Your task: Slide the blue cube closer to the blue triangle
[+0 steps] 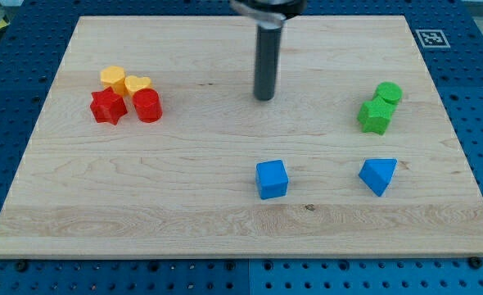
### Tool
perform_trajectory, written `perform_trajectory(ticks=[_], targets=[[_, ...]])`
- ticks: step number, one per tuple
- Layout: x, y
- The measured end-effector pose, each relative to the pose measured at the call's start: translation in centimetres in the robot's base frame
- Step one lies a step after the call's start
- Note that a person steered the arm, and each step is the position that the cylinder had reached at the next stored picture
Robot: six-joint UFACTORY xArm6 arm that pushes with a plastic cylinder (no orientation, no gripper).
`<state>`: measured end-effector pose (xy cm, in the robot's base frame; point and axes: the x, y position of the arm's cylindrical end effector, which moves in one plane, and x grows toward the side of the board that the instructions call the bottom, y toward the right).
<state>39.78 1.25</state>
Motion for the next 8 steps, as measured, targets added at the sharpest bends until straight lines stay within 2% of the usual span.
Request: perform_trajectory(ticks=[3, 4, 6, 8], targets=[[10.6, -9.3], [10.8, -9.2], [16.2, -3.8], [14.5, 0.7]])
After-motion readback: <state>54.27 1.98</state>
